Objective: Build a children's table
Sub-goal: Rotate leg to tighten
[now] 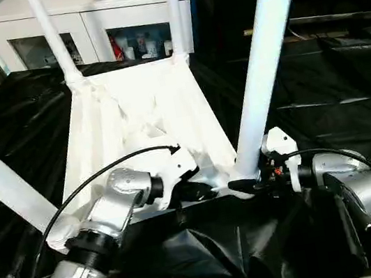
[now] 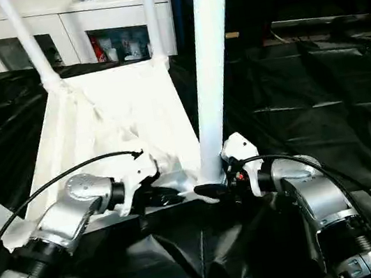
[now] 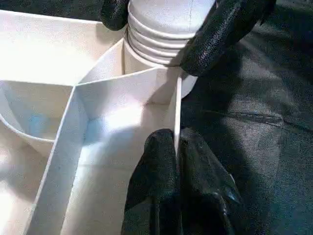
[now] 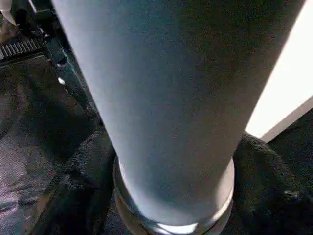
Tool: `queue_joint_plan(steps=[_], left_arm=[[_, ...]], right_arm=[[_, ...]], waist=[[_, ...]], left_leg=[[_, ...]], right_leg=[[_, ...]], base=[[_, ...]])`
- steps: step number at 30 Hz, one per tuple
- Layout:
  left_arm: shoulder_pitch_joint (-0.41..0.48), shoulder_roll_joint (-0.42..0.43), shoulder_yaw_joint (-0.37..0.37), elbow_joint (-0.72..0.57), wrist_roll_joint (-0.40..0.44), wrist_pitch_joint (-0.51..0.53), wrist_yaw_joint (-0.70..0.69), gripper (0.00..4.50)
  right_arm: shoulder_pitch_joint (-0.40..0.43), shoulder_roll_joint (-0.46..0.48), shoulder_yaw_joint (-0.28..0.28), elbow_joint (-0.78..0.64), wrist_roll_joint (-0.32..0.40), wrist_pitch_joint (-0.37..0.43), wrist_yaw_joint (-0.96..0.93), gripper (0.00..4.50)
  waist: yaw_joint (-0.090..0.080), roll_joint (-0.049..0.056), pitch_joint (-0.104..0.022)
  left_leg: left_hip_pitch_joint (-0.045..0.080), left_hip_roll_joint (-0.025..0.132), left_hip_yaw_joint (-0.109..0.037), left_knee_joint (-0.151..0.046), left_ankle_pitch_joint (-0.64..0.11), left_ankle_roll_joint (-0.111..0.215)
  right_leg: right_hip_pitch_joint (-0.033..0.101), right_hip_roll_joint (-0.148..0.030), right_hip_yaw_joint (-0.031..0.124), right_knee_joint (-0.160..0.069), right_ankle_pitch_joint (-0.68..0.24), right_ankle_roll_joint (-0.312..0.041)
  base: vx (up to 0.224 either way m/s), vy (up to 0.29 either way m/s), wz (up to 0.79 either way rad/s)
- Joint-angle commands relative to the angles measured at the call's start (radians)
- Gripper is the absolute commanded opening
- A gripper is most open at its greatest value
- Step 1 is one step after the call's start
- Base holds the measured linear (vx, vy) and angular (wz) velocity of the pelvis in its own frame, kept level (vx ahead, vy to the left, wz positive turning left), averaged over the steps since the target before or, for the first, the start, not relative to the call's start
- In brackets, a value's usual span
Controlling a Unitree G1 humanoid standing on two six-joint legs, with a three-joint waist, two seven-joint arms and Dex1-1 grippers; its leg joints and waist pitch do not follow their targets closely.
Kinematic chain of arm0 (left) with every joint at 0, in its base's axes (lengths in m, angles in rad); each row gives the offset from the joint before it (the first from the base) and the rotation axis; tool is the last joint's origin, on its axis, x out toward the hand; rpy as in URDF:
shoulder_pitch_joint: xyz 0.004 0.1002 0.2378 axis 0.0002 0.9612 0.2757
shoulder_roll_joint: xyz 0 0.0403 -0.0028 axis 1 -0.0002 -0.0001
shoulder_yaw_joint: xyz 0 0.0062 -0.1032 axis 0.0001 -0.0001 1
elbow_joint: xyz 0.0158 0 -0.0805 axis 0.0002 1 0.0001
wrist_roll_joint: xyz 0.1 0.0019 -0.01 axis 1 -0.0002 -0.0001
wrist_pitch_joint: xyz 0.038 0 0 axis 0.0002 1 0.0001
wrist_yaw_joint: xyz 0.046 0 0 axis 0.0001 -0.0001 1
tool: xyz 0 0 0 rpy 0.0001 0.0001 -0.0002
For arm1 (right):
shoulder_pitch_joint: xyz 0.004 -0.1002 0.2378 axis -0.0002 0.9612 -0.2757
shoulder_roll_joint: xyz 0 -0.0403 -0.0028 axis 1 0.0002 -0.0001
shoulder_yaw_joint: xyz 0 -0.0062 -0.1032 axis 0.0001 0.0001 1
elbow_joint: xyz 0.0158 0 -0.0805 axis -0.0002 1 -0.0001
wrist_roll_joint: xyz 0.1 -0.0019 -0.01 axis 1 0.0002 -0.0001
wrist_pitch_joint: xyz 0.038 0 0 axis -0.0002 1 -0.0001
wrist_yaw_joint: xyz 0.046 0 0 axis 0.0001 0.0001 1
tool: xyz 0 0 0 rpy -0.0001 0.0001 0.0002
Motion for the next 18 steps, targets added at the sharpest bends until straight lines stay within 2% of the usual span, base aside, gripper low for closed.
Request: queue_joint_plan(steps=[1,6,9,10,11,12,13,14,16,18], left_arm=[[0.000,-0.020,0.019,-0.050,-0.065,-0.008,-0.039,0.00],[-0.002,-0.045,0.029,-0.033,-0.059,-0.002,-0.002,0.00],[-0.016,-0.069,0.034,-0.003,-0.038,-0.005,0.054,0.00],[-0.034,-0.091,0.040,0.030,-0.021,-0.006,0.106,0.00],[-0.069,-0.135,0.054,0.096,0.007,-0.013,0.212,0.00],[-0.076,-0.145,0.058,0.109,0.011,-0.013,0.233,0.00],[-0.110,-0.187,0.077,0.166,0.022,-0.008,0.322,0.00],[-0.125,-0.205,0.085,0.190,0.026,-0.007,0.360,0.00],[-0.162,-0.250,0.100,0.244,0.033,-0.007,0.443,0.00],[-0.180,-0.274,0.104,0.267,0.034,-0.010,0.477,0.00]], right_arm=[[-0.004,0.002,0.010,-0.035,0.018,0.014,0.023,2.85],[0.020,0.020,0.008,-0.052,0.022,0.024,0.003,2.77],[0.024,0.044,0.004,-0.042,0.013,0.037,-0.049,2.75],[0.020,0.071,0.001,-0.015,-0.017,0.025,-0.119,2.75],[0.003,0.131,-0.021,0.044,-0.055,0.033,-0.267,2.75],[-0.001,0.144,-0.027,0.056,-0.060,0.035,-0.298,2.75],[-0.019,0.200,-0.060,0.103,-0.071,0.045,-0.425,2.75],[-0.027,0.224,-0.076,0.121,-0.070,0.054,-0.474,2.74],[-0.050,0.282,-0.110,0.165,-0.068,0.073,-0.588,2.74],[-0.069,0.314,-0.126,0.194,-0.063,0.092,-0.642,2.74]], waist=[[-0.003,-0.022,-0.062],[-0.002,-0.025,-0.064],[-0.004,-0.025,-0.062],[-0.004,-0.026,-0.061],[-0.009,-0.026,-0.058],[-0.015,-0.026,-0.056],[-0.016,-0.027,-0.057],[-0.022,-0.028,-0.055],[-0.030,-0.027,-0.055],[-0.036,-0.024,-0.058]], left_leg=[[0.009,0.051,-0.014,-0.069,-0.208,0.061],[0.007,0.050,-0.012,-0.066,-0.179,0.067],[0.006,0.049,-0.012,-0.067,-0.186,0.065],[0.007,0.048,-0.013,-0.068,-0.191,0.063],[0.008,0.045,-0.011,-0.069,-0.198,0.052],[0.009,0.041,-0.014,-0.071,-0.224,0.030],[0.010,0.040,-0.016,-0.072,-0.230,0.021],[0.014,0.038,-0.017,-0.072,-0.251,0.012],[0.019,0.034,-0.016,-0.069,-0.273,0.014],[0.012,0.035,-0.019,-0.073,-0.262,0.024]], right_leg=[[0.052,-0.071,0.054,-0.068,-0.342,-0.160],[0.054,-0.070,0.055,-0.062,-0.299,-0.168],[0.053,-0.071,0.054,-0.066,-0.324,-0.162],[0.053,-0.071,0.053,-0.069,-0.339,-0.157],[0.047,-0.067,0.054,-0.074,-0.367,-0.147],[0.049,-0.069,0.049,-0.079,-0.423,-0.133],[0.051,-0.072,0.047,-0.082,-0.449,-0.122],[0.046,-0.072,0.047,-0.090,-0.487,-0.105],[0.042,-0.071,0.045,-0.099,-0.527,-0.087],[0.047,-0.070,0.046,-0.098,-0.504,-0.080]], base=[[0.000,0.000,0.00],[0.000,0.000,0.00],[0.000,0.000,0.00],[0.000,0.000,0.00],[0.000,0.000,0.00],[0.000,0.000,0.00],[0.000,0.000,0.00],[0.000,0.000,0.00],[0.000,0.000,0.00],[0.000,0.000,0.00]])
